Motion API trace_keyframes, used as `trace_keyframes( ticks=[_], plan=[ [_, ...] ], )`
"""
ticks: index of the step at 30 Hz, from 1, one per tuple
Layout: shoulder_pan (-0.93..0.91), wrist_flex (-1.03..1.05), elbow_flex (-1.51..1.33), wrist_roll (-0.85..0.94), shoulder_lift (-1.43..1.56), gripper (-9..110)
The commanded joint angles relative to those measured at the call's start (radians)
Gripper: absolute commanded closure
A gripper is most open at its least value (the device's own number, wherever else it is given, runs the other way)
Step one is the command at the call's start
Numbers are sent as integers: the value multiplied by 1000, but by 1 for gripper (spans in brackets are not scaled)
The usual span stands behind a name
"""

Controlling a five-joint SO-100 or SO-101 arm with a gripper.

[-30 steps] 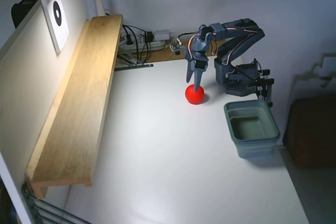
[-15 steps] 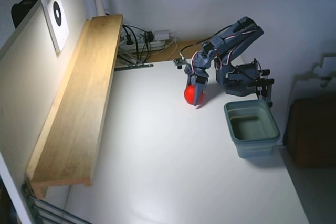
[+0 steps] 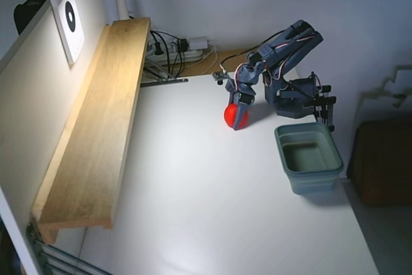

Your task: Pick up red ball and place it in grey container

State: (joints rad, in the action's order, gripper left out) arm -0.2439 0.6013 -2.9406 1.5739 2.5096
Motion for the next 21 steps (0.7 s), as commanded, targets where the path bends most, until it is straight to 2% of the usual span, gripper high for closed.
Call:
trace_keyframes(
  ticks=[1, 5, 10, 21],
  plan=[
    [-16, -5, -20, -3, 0, 78],
    [-16, 51, -3, -3, 39, 78],
    [-16, 366, 162, -3, 190, 78],
    [-16, 683, 535, -3, 133, 78]
  ],
)
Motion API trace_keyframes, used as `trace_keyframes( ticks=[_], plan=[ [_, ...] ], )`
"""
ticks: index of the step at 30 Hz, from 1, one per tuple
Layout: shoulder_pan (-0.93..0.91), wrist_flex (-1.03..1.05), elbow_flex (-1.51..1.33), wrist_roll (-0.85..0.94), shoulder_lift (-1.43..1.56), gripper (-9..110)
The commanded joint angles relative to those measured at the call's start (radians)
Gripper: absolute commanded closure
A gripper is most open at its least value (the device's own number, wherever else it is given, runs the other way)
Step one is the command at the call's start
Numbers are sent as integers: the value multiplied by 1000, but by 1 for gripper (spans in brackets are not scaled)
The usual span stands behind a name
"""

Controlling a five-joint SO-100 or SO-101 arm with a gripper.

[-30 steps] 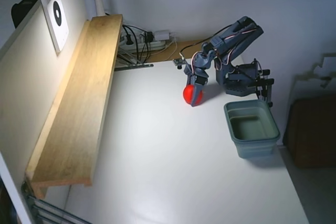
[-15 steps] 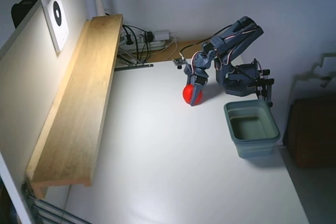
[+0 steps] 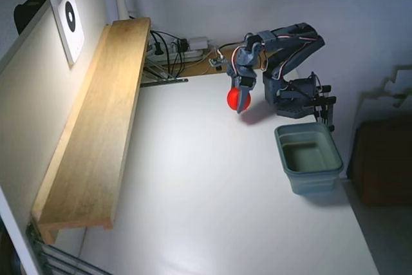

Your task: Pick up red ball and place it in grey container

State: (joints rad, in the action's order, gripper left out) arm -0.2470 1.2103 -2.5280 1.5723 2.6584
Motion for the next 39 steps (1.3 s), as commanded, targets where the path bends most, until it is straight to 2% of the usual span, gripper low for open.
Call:
trace_keyframes(
  ticks=[1, 20, 25, 29, 39],
  plan=[
    [-13, 101, 163, -2, -29, 78],
    [-13, 542, 933, -2, -354, 78],
    [-13, 533, 1151, -2, -457, 78],
    [12, 536, 1172, -2, -466, 78],
    [312, 536, 1172, -2, -466, 78]
  ],
)
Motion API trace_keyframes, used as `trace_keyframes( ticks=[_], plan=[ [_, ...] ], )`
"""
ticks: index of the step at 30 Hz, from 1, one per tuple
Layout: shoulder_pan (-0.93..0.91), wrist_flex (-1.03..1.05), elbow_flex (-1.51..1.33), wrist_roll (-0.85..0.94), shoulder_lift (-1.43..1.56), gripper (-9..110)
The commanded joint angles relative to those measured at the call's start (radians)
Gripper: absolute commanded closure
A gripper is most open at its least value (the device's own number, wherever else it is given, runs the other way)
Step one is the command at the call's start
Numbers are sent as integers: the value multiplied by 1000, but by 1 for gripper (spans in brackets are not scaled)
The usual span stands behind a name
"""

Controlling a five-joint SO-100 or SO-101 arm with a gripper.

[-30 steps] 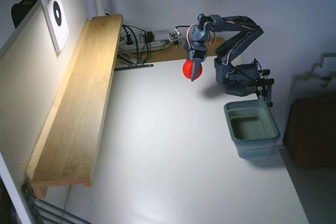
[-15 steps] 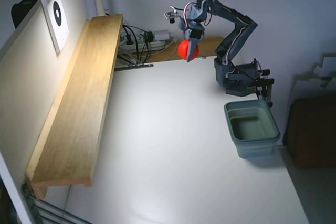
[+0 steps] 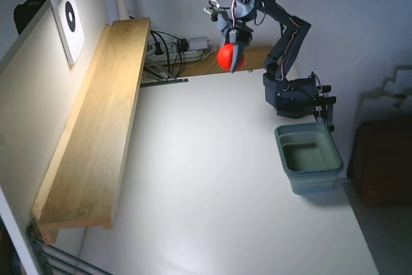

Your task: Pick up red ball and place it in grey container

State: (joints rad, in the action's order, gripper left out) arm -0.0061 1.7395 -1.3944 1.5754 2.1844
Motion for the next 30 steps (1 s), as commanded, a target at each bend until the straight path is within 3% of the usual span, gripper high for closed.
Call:
trace_keyframes(
  ticks=[1, 30],
  plan=[
    [104, 7, 38, -5, 8, 78],
    [942, 7, 38, -5, 8, 78]
  ],
)
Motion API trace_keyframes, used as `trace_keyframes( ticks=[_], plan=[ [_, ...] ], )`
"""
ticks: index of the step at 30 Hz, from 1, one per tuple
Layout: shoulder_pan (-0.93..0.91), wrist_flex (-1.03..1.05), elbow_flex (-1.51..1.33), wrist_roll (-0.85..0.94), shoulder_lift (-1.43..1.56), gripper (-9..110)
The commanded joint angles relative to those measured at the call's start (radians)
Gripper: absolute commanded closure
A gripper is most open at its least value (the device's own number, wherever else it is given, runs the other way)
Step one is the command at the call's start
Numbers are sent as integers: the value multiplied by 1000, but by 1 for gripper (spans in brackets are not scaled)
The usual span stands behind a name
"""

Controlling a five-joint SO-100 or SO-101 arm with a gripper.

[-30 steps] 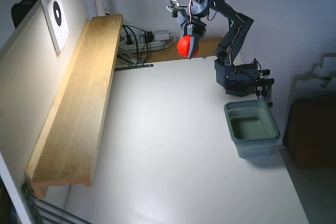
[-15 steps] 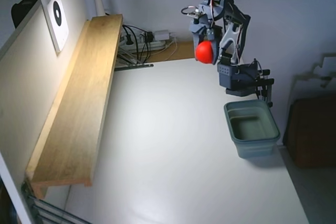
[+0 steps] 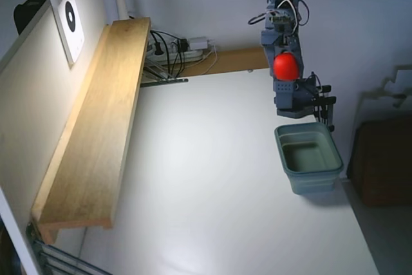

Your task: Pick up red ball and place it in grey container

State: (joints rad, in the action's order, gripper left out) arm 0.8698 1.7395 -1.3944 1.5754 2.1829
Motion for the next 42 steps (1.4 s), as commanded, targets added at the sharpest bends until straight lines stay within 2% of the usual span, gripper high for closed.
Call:
trace_keyframes(
  ticks=[1, 22, 34, 42],
  plan=[
    [82, 7, 38, -5, 9, 78],
    [68, 6, 32, -5, -5, 78],
    [68, 4, 87, -5, -183, 78],
    [68, -70, 176, -5, -342, 78]
  ],
)
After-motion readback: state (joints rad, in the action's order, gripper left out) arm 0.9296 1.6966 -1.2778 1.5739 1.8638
